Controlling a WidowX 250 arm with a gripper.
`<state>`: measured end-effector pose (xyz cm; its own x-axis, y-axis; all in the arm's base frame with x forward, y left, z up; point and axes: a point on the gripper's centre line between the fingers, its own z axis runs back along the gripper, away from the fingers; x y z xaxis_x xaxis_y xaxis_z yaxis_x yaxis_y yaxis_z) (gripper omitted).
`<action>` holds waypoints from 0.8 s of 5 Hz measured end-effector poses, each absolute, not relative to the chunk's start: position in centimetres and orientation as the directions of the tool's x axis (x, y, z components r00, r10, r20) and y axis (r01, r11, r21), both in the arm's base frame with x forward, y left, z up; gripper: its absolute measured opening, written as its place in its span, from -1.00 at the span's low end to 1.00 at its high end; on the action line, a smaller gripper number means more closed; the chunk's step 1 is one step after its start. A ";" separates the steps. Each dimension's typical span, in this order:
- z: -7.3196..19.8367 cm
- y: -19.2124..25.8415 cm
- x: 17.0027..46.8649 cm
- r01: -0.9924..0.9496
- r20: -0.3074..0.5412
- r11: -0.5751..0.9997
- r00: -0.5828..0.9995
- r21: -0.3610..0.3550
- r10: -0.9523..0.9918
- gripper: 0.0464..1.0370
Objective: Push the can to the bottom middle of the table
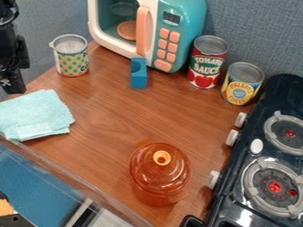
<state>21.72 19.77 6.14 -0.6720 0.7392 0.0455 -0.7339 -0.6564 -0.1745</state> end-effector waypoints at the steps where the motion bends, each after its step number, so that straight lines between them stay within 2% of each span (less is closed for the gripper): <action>1: 5.4 19.7 21.6 -0.738 0.048 -0.657 -0.670 -0.150 0.741 0.92; 3: 5.5 24.8 25.7 -0.806 0.159 -0.550 -0.586 -0.219 0.795 0.92; 4: 5.4 28.0 27.4 -0.807 0.176 -0.551 -0.586 -0.213 0.791 0.92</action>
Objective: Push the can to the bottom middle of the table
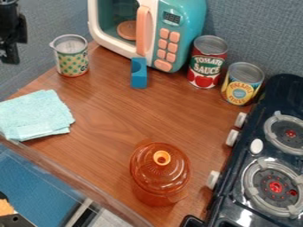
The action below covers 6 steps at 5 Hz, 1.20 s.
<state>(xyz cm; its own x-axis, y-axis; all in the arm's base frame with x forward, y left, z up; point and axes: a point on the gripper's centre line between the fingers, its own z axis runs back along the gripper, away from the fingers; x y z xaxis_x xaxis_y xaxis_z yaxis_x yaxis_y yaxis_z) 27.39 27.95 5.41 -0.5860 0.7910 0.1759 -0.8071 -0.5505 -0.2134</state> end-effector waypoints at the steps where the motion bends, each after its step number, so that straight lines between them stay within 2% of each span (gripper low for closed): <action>1: 5.2 30.4 29.3 -0.824 0.199 -0.530 -0.564 -0.199 0.802 0.92; 2: 4.3 32.2 31.3 -0.856 0.224 -0.492 -0.517 -0.159 0.826 0.92; 4: 3.2 30.8 35.3 -0.927 0.244 -0.334 -0.368 -0.172 0.897 0.92; 5: 3.2 29.8 36.5 -0.947 0.224 -0.256 -0.296 -0.193 0.929 0.92; 6: 2.0 28.4 36.7 -0.969 0.216 -0.179 -0.213 -0.169 0.953 0.92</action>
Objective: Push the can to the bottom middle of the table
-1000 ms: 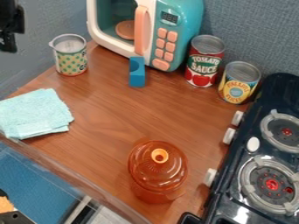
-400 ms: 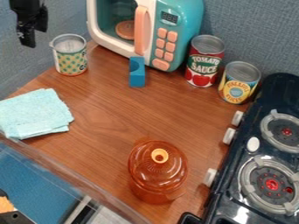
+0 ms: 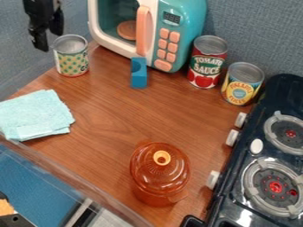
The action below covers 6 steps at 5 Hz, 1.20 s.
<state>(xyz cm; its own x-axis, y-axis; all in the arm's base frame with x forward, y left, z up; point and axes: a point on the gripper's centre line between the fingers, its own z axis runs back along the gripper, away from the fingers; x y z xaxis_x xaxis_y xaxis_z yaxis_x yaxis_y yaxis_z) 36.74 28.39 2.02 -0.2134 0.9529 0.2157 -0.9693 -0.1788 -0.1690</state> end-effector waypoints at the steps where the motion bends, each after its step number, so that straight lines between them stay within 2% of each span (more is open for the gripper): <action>1: 1.4 26.6 36.5 -0.981 0.216 -0.114 -0.147 -0.160 0.965 0.92; 4: 1.9 23.2 35.4 -0.986 0.217 -0.007 -0.044 -0.168 0.975 0.92; 6: 1.1 18.2 32.9 -0.985 0.228 0.092 0.057 -0.147 0.972 0.92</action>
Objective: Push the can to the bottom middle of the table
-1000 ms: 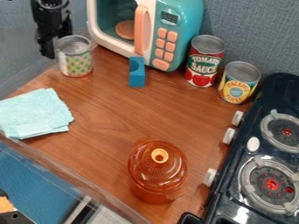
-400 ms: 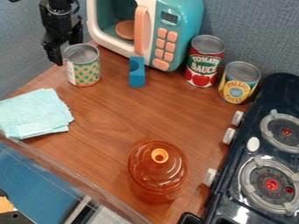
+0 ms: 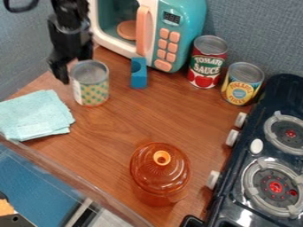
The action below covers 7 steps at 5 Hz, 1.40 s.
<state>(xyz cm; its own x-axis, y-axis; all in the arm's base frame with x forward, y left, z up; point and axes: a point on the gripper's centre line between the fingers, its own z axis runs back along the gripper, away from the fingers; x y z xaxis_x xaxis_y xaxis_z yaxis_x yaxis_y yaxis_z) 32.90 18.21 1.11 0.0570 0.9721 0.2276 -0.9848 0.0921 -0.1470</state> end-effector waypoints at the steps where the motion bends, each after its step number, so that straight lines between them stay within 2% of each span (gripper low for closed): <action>1: 1.5 16.2 30.6 -0.978 0.213 0.137 0.102 -0.159 0.972 0.92; 4: 2.0 12.0 24.8 -0.958 0.206 0.234 0.198 -0.166 0.958 0.92; 6: 2.8 11.6 24.2 -0.956 0.187 0.234 0.200 -0.179 0.962 0.92; 7: 5.5 13.9 25.0 -0.959 0.171 0.144 0.103 -0.244 0.980 0.92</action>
<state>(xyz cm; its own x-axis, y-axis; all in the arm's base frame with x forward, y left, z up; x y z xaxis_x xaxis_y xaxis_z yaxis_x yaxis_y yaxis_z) 25.04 13.93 5.55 0.1034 0.9799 0.1706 -0.9591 0.1437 -0.2441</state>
